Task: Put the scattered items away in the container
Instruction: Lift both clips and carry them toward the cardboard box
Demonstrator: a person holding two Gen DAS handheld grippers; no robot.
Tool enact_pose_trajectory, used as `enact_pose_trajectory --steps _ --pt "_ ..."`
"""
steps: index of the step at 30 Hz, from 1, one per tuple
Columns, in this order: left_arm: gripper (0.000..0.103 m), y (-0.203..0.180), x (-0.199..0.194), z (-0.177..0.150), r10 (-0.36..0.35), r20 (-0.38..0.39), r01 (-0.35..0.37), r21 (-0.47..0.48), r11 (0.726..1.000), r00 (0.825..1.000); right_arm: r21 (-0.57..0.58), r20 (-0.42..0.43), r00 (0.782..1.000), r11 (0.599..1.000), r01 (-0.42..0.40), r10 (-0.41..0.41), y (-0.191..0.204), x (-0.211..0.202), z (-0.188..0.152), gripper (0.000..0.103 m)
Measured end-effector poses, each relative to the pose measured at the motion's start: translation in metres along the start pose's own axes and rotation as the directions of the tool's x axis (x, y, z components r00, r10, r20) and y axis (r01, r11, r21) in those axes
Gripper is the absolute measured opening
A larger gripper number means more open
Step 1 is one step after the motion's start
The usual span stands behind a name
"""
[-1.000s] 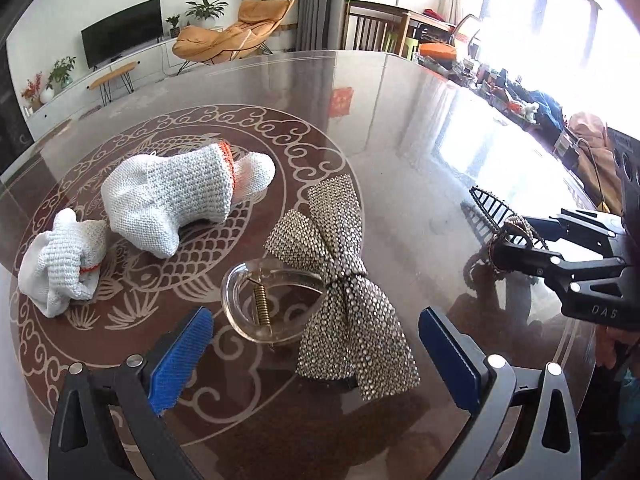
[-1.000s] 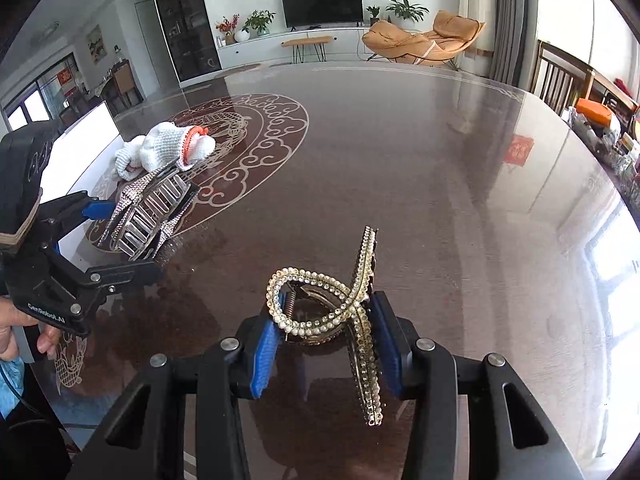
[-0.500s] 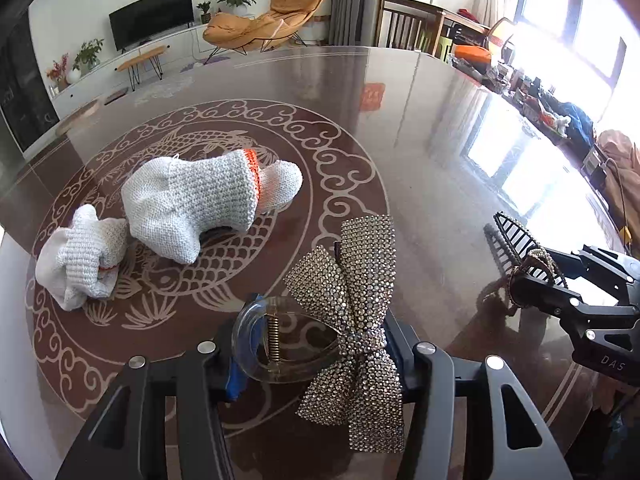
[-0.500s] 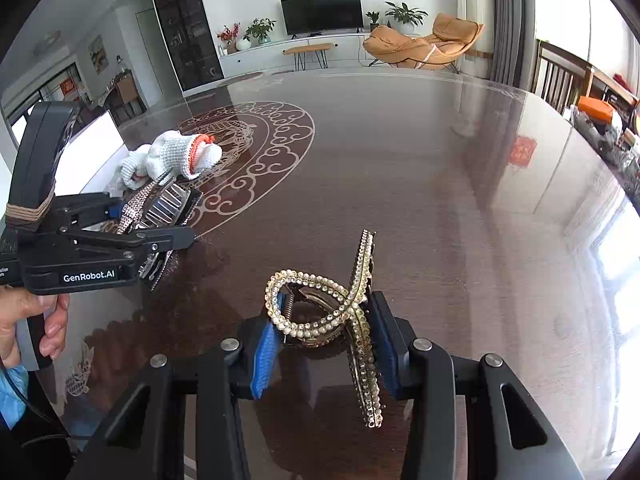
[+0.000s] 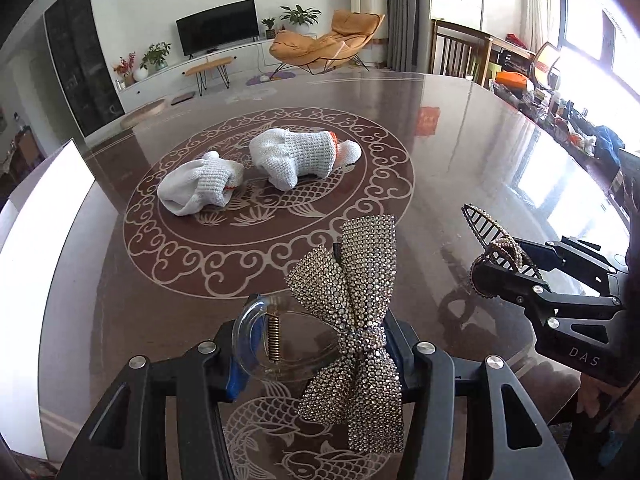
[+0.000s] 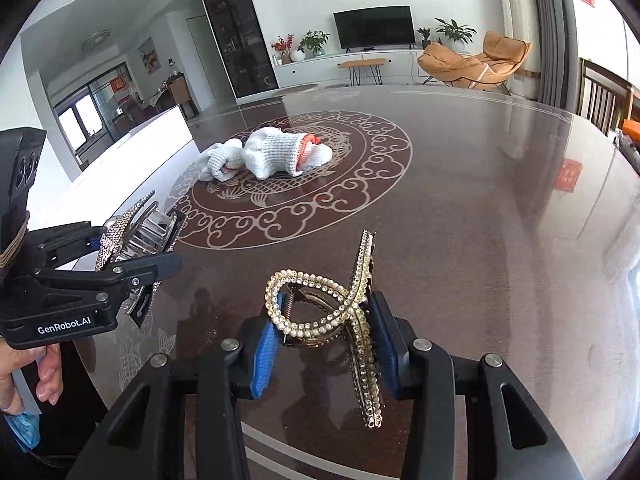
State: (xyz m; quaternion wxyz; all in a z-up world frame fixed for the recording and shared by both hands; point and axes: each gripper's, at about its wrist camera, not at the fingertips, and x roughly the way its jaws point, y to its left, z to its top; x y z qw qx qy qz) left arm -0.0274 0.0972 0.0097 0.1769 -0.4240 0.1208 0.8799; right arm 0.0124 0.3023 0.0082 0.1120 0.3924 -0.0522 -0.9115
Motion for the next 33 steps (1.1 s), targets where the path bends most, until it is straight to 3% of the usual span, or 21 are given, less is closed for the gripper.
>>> enact_pose_trajectory --steps 6,16,33 --pt "0.053 0.003 -0.012 -0.007 0.048 0.022 -0.048 0.015 0.999 0.999 -0.052 0.021 1.0 0.999 0.005 -0.004 0.023 -0.004 -0.012 0.043" --pt "0.053 0.001 -0.011 -0.011 0.106 0.029 -0.107 0.039 0.994 0.994 -0.077 0.032 0.999 0.997 0.009 -0.006 0.025 -0.004 -0.015 0.043" --pt "0.053 0.012 0.02 -0.027 0.09 -0.041 -0.091 -0.004 0.996 0.995 -0.091 0.015 1.0 0.996 0.023 -0.021 0.022 0.007 -0.016 0.043"
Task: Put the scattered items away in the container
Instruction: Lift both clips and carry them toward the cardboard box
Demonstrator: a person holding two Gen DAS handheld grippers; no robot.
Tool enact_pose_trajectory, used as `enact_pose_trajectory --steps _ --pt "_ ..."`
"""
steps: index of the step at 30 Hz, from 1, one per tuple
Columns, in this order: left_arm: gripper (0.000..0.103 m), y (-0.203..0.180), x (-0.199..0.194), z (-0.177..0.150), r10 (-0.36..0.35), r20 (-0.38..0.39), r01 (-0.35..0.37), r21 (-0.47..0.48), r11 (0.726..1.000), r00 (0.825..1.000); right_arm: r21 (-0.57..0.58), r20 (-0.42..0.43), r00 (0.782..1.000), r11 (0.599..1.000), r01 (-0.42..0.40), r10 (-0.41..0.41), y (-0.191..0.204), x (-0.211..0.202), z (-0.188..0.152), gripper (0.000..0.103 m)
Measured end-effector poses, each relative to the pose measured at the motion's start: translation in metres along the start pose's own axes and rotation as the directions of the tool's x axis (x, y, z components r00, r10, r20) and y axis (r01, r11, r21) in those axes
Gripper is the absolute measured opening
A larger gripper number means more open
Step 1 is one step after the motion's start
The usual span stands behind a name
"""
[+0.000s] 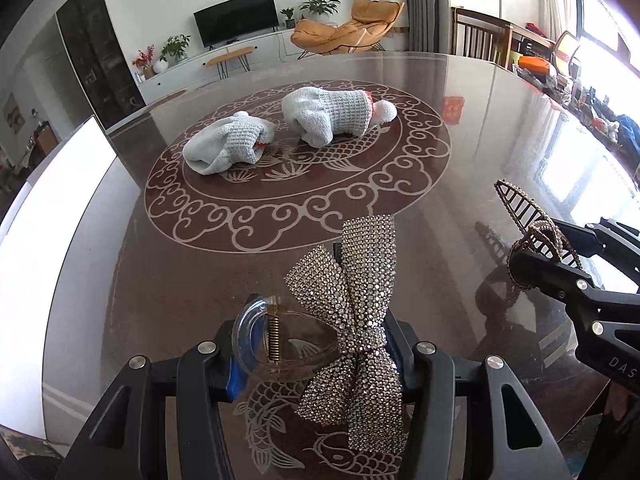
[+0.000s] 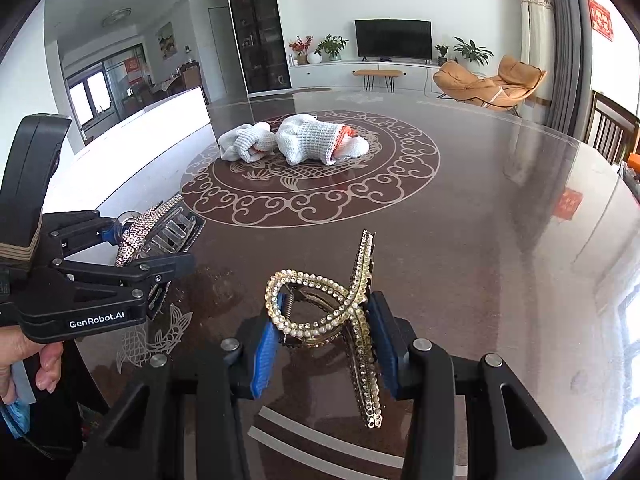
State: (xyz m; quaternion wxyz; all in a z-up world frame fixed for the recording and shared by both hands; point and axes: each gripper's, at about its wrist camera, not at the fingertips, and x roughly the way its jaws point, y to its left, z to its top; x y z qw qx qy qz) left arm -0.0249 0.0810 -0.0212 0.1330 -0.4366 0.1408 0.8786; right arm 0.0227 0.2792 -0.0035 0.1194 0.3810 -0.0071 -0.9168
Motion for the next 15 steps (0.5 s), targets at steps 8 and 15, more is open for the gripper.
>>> enact_pose_trajectory --steps 8,15 --pt "0.053 -0.0006 0.0022 -0.0017 0.005 -0.003 -0.005 -0.001 1.0 1.0 -0.011 -0.01 1.0 1.0 0.007 -0.007 0.0024 0.0032 -0.002 0.043" --pt "0.053 0.0039 0.0026 -0.0026 -0.025 -0.005 0.025 -0.031 0.999 1.0 -0.023 0.006 1.0 1.0 0.014 -0.014 0.0045 -0.0006 -0.0015 0.043"
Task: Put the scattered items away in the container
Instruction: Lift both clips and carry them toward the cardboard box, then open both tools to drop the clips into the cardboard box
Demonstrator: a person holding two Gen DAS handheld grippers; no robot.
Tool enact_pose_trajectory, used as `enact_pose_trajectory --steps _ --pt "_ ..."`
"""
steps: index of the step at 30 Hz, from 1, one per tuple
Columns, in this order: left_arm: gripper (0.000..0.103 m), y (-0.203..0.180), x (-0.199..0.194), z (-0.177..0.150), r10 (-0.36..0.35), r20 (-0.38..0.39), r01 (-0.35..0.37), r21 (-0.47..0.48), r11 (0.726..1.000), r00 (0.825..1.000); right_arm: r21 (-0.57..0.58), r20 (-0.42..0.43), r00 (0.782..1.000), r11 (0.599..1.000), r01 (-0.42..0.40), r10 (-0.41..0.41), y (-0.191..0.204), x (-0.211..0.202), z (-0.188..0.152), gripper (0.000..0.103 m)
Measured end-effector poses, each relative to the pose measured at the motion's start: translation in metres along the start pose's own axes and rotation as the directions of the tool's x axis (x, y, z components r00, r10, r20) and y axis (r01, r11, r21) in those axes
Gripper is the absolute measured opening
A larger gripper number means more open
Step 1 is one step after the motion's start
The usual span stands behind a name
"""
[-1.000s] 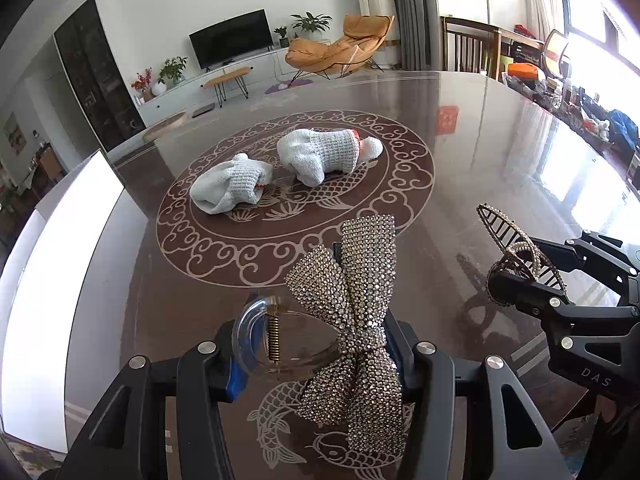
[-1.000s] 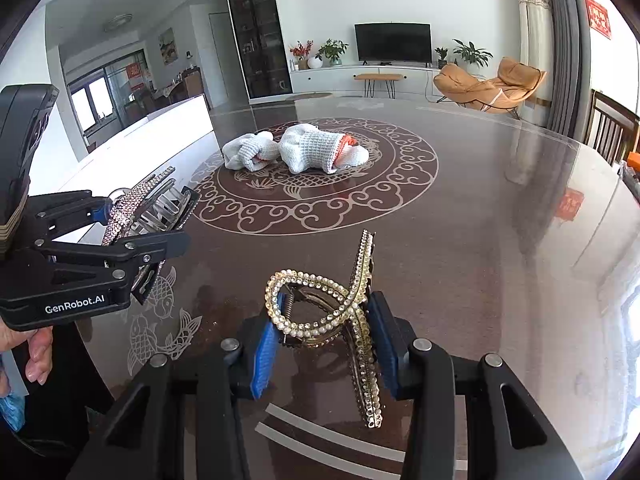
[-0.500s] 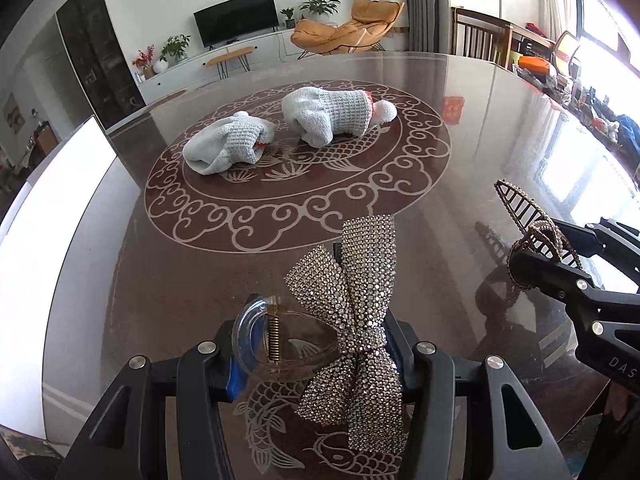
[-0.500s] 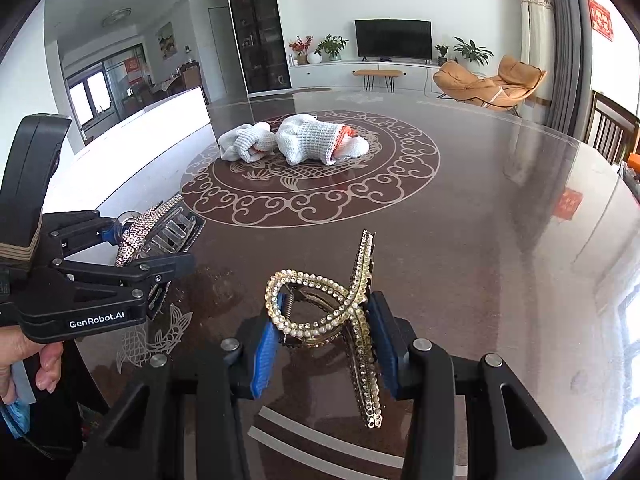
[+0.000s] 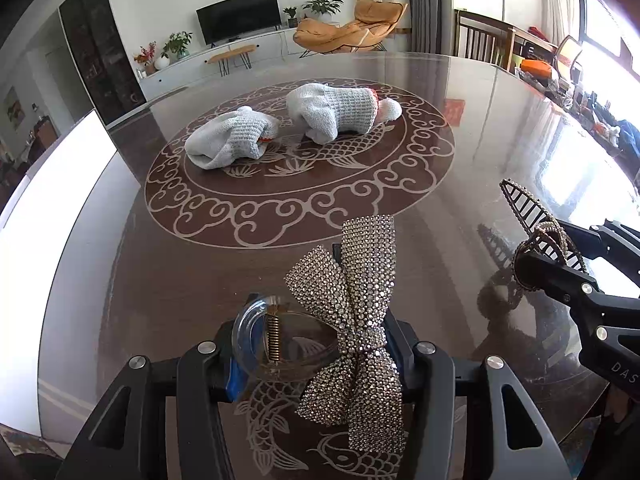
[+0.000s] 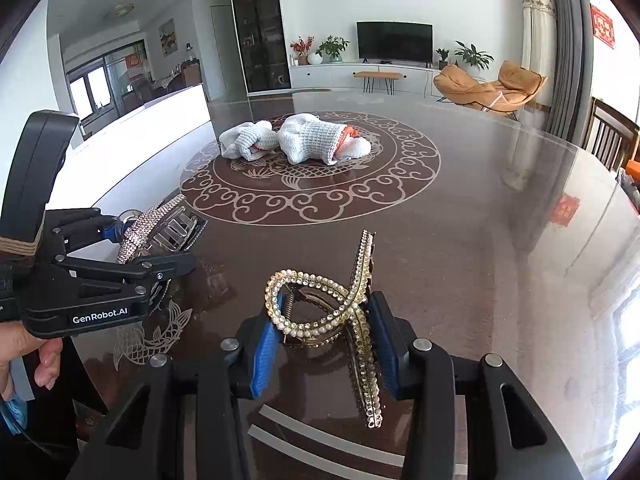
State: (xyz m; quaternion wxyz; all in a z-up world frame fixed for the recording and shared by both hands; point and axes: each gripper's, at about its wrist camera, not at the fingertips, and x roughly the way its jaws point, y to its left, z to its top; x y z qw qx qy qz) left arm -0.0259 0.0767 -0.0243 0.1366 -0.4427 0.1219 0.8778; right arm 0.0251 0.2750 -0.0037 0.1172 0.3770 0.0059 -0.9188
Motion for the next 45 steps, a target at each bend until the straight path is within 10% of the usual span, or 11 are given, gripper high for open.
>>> enact_pose_trajectory --steps 9,15,24,37,39,41,45 --pt "0.053 0.081 -0.053 0.008 -0.156 0.081 0.171 -0.226 0.959 0.984 -0.058 -0.005 0.994 0.992 -0.11 0.11 0.049 -0.005 0.04 0.043" --pt "0.053 0.199 -0.117 0.005 0.063 0.156 -0.009 -0.326 0.945 0.986 -0.198 0.028 0.961 0.944 -0.265 0.276 0.142 0.002 0.112 0.043" --pt "0.053 0.348 -0.152 -0.018 0.392 0.074 -0.337 -0.385 0.859 0.917 -0.436 0.013 0.863 0.779 -0.45 0.506 0.315 0.022 0.197 0.043" --pt "0.053 0.511 -0.078 -0.061 0.277 -0.178 -0.329 -0.531 0.781 0.944 -0.415 -0.304 0.755 0.632 -0.654 0.581 0.488 0.146 0.222 0.044" --pt "0.058 0.518 -0.068 -0.067 0.256 -0.213 -0.332 -0.536 0.776 0.943 -0.414 -0.38 0.757 0.634 -0.653 0.531 0.504 0.165 0.212 0.049" --pt "0.084 0.519 -0.068 -0.074 0.271 -0.211 -0.343 -0.553 0.76 0.939 -0.415 -0.397 0.764 0.643 -0.643 0.508 0.506 0.172 0.204 0.069" --pt "0.089 0.508 -0.081 -0.07 0.323 -0.18 -0.366 -0.567 0.738 0.929 -0.342 -0.35 0.747 0.665 -0.664 0.565 0.486 0.173 0.214 0.07"
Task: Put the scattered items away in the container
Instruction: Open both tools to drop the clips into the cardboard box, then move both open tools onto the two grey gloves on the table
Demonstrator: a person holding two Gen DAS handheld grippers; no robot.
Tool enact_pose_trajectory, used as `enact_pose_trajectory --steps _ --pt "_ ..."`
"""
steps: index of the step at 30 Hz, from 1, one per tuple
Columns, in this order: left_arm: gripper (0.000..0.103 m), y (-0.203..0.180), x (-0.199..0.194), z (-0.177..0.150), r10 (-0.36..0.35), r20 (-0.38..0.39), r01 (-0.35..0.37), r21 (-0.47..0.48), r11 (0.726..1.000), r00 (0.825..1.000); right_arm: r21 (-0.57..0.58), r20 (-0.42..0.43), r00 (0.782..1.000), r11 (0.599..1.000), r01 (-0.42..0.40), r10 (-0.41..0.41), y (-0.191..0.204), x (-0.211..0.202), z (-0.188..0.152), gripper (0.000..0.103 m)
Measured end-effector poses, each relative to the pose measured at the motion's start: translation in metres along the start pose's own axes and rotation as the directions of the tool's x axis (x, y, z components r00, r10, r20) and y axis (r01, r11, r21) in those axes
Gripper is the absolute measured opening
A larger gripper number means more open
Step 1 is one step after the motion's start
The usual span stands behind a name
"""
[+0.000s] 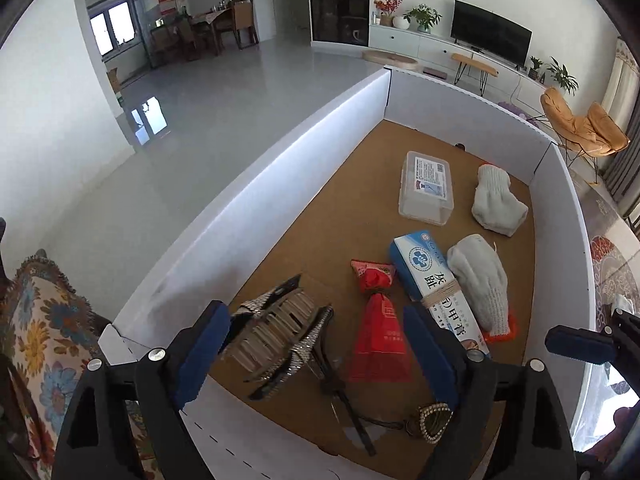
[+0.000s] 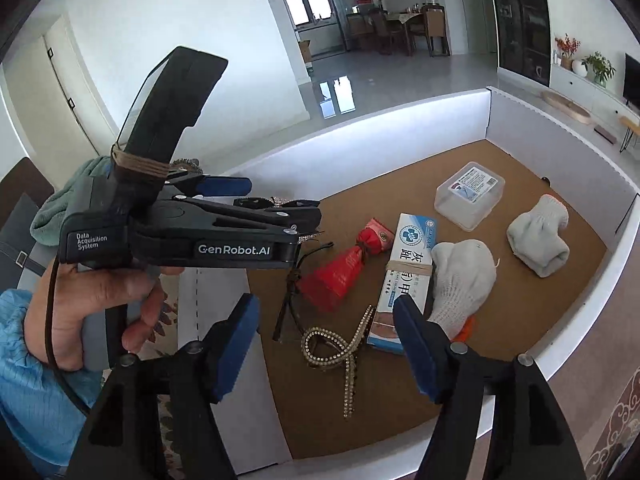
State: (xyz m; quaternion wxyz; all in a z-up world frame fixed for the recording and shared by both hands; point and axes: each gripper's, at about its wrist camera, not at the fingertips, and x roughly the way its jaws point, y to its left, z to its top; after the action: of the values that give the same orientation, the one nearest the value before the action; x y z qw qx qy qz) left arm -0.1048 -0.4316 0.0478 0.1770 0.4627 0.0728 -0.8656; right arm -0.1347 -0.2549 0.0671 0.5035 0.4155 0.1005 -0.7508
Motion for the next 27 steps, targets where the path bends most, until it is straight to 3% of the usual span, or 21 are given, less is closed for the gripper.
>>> enact_pose_trajectory --steps 2,4,8,10,13,15,17,18,21,23,25,27 --pt "0.089 -0.009 -0.016 -0.001 -0.024 0.028 0.024 -0.005 1.0 0.999 0.02 0.012 1.0 0.999 0.025 -0.025 -0.004 -0.01 -0.001 0.07" --pt "0.089 -0.029 -0.04 -0.005 -0.057 0.071 0.054 0.034 0.998 0.996 0.016 0.075 0.994 0.997 0.076 -0.077 -0.007 -0.037 -0.014 0.07" --pt "0.092 -0.095 -0.083 -0.029 -0.186 0.089 0.17 0.159 0.973 0.979 0.067 0.148 0.956 0.967 0.246 -0.253 -0.036 -0.103 -0.087 0.07" --pt "0.095 -0.141 -0.093 -0.047 -0.285 0.041 0.27 0.219 0.938 0.958 0.145 0.125 0.917 0.921 0.361 -0.379 -0.062 -0.139 -0.142 0.07" --pt "0.095 -0.225 -0.094 -0.08 -0.408 -0.069 0.409 0.306 0.86 0.91 0.272 0.007 0.824 0.794 0.543 -0.566 -0.109 -0.189 -0.23 0.07" --pt "0.095 -0.284 -0.087 -0.105 -0.442 -0.133 0.458 0.366 0.81 0.887 0.308 -0.078 0.771 0.72 0.622 -0.632 -0.137 -0.216 -0.277 0.07" --pt "0.095 -0.338 -0.073 -0.127 -0.445 -0.177 0.476 0.415 0.775 0.878 0.332 -0.149 0.71 0.642 0.691 -0.688 -0.161 -0.238 -0.311 0.07" --pt "0.095 -0.362 -0.065 -0.136 -0.439 -0.194 0.478 0.436 0.763 0.877 0.352 -0.182 0.698 0.617 0.704 -0.692 -0.174 -0.246 -0.325 0.07" --pt "0.095 -0.411 -0.035 -0.154 -0.393 -0.232 0.456 0.468 0.757 0.89 0.412 -0.247 0.704 0.585 0.699 -0.666 -0.206 -0.259 -0.35 0.07" --pt "0.096 -0.43 -0.015 -0.155 -0.354 -0.235 0.425 0.468 0.775 0.905 0.463 -0.212 0.741 0.602 0.65 -0.637 -0.217 -0.265 -0.355 0.072" --pt "0.099 -0.444 -0.009 -0.149 -0.33 -0.171 0.371 0.494 0.786 0.928 0.472 -0.191 0.738 0.599 0.647 -0.647 -0.229 -0.262 -0.348 0.073" --pt "0.103 -0.455 0.0 -0.138 -0.333 -0.145 0.361 0.482 0.799 0.932 0.466 -0.164 0.736 0.606 0.645 -0.657 -0.244 -0.254 -0.334 0.076"
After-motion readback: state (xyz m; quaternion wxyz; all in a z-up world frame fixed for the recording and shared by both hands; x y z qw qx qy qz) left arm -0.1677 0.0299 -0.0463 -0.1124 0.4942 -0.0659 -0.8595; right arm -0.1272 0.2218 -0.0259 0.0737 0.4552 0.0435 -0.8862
